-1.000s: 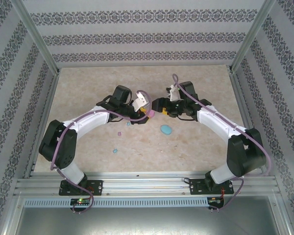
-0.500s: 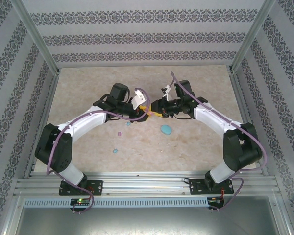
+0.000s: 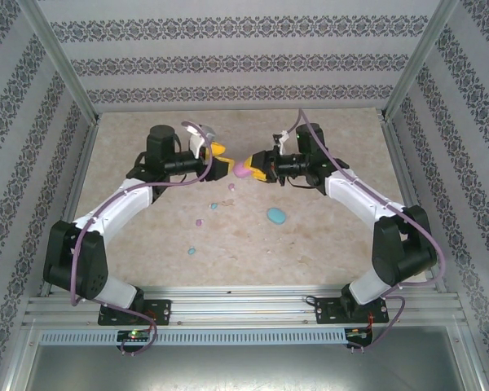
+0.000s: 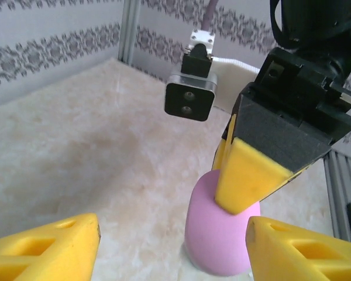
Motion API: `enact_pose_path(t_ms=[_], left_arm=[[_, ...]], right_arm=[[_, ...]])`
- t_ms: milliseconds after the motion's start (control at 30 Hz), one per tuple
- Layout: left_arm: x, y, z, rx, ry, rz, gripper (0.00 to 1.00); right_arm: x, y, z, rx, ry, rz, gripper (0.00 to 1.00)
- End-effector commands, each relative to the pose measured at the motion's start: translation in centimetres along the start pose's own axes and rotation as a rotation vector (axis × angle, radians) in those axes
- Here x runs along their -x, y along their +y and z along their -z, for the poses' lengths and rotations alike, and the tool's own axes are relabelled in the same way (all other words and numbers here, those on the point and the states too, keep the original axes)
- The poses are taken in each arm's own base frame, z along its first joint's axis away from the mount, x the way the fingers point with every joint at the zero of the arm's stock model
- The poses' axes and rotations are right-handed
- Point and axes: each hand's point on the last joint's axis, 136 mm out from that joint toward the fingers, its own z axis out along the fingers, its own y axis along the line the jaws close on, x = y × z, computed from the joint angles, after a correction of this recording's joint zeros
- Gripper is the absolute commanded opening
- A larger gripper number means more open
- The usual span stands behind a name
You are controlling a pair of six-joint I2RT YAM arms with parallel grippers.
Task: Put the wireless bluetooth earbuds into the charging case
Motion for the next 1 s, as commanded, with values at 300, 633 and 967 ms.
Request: enact_pose_path(t_ms=[300, 633, 967], left_arm=[[2.8, -3.7, 0.1, -0.217, -0.185, -0.083, 0.61], [2.9, -4.5, -1.8, -0.253, -0.171, -0.068, 0.55], [3.5, -4.8, -2.2, -0.271, -0.187, -0.044, 0.41]], right_arm=[[0.3, 7.5, 1.9, 0.148, -0.018, -0.057, 0.18], [-0.1, 7.9, 2.0, 0.144, -0.020, -0.051, 0.18], [-0.3, 8.3, 1.8, 0.158, -0.017, -0.050, 0.17]])
